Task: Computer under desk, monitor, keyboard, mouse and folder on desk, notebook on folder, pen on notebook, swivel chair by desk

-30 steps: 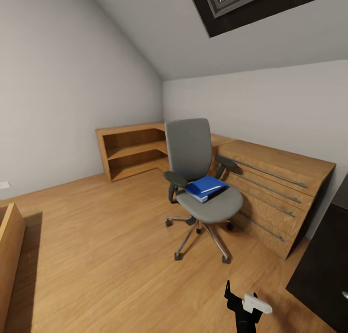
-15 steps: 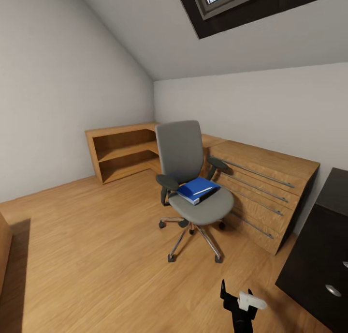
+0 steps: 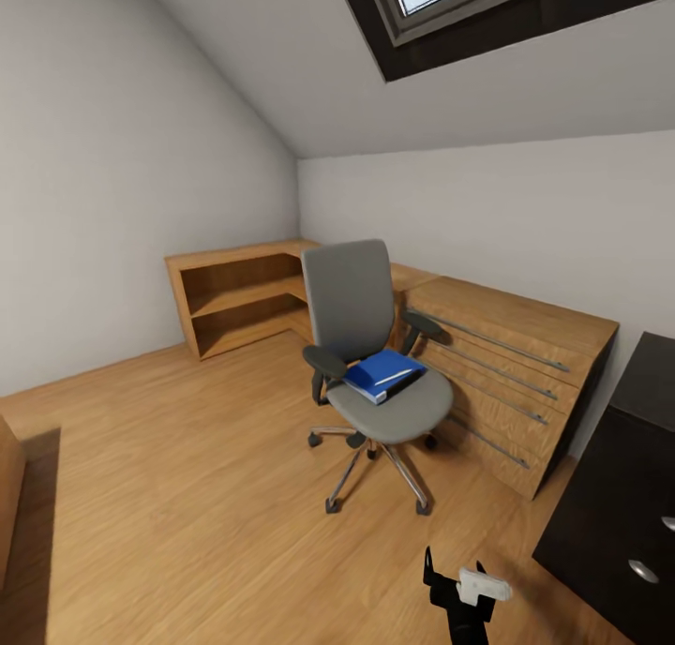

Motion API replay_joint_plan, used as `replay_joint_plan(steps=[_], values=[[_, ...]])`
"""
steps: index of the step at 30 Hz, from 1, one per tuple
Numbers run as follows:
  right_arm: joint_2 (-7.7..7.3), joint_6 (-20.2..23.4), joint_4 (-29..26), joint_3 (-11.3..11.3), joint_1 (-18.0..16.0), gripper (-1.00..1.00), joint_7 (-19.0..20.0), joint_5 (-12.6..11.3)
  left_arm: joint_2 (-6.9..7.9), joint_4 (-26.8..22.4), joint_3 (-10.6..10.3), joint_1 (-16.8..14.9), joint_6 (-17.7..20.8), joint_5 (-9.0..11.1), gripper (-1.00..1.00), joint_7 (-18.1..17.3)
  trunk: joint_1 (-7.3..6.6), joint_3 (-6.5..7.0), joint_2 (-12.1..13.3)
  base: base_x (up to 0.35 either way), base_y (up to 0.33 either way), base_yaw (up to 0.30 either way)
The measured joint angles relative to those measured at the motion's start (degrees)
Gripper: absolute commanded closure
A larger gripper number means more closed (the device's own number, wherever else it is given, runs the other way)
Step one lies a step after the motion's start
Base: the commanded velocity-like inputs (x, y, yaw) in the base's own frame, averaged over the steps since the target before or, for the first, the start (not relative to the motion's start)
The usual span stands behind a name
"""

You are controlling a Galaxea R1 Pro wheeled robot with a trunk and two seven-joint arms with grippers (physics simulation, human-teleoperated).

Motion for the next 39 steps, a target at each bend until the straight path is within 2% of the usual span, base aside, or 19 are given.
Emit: replay_joint_plan(steps=[11, 19, 39], values=[[-0.04, 0.05, 0.07, 0.02, 0.03, -1.0, -0.01, 0.05, -0.85, 0.17, 0.04, -0.01, -1.16, -0.23, -1.0, 0.01, -2.42, 1.97, 4.41, 0.0, 0.0, -0.179], [-0.13, 0.1, 0.05, 0.01, 0.02, -1.0, -0.01, 0.05, -1.81, 2.22, -0.06, 0.0, -1.27, -0.29, -1.0, 0.03, -4.17, 3.41, 7.62, 0.0, 0.0, -0.259], [0.03, 0.16, 0.08, 0.1, 0.04, -1.0, 0.09, 0.14, -1.89, 2.96, -0.09, -0.01, -1.13, -0.44, -1.0, 0.04, -8.57, 7.0, 15.64, 0.0, 0.0, -0.266]])
